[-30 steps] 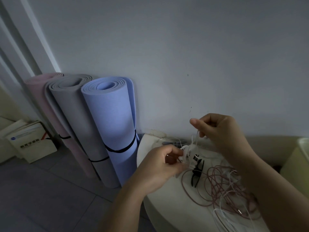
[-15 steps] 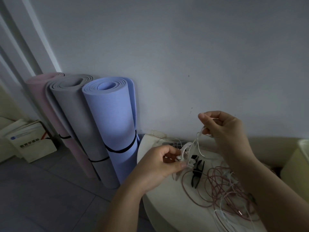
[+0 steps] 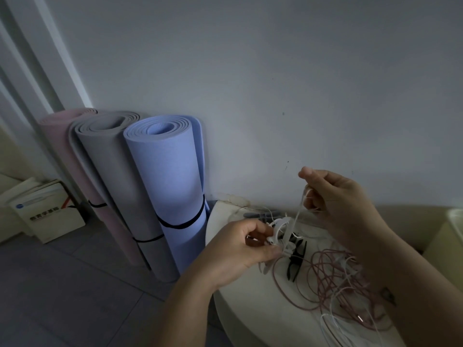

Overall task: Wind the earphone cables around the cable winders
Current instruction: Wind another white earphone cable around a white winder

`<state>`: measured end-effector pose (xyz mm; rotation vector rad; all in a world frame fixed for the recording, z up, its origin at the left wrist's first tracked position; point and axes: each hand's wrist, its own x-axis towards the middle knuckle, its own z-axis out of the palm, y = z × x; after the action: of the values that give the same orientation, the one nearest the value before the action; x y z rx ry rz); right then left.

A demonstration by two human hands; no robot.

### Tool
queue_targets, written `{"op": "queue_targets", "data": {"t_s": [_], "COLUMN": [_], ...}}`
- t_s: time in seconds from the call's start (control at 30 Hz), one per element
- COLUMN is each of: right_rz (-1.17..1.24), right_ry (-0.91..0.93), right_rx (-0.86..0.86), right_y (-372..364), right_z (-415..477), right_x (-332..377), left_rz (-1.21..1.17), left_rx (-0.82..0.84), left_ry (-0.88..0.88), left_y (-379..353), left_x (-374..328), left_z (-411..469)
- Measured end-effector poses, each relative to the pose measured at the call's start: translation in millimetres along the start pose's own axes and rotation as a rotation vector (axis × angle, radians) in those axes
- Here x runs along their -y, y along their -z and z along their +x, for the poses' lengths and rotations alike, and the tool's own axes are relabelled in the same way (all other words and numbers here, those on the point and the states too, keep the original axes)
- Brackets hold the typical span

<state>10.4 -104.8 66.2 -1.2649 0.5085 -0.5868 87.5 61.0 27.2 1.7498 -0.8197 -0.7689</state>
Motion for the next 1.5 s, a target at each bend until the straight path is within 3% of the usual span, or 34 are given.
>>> {"op": "queue_targets", "data": {"t_s": [0.2, 0.4, 1.03, 1.27, 1.5], "right_rz": [0.158, 0.235, 0.245, 0.334, 0.553], "right_ry": [-0.145, -0.058, 0.143, 0.052, -0.183], "right_rx": [0.102, 0.010, 0.064, -0.008, -0.007], "right_y": [7, 8, 3, 7, 3], "right_z": [4, 8, 2, 13, 35], "right_x": [5, -2, 9, -4, -40], "left_rz": [0.049, -0.127, -0.004, -0.072, -0.239], "left_rx": [-0.003, 0.011, 0.020, 0.054, 0.074], "left_ry": [-0.005, 0.004, 0.078, 0.039, -0.037], "left_y": [0, 2, 0, -1, -3], "left_x": [4, 4, 4, -1, -3], "left_z": [0, 3, 0, -2, -2]}}
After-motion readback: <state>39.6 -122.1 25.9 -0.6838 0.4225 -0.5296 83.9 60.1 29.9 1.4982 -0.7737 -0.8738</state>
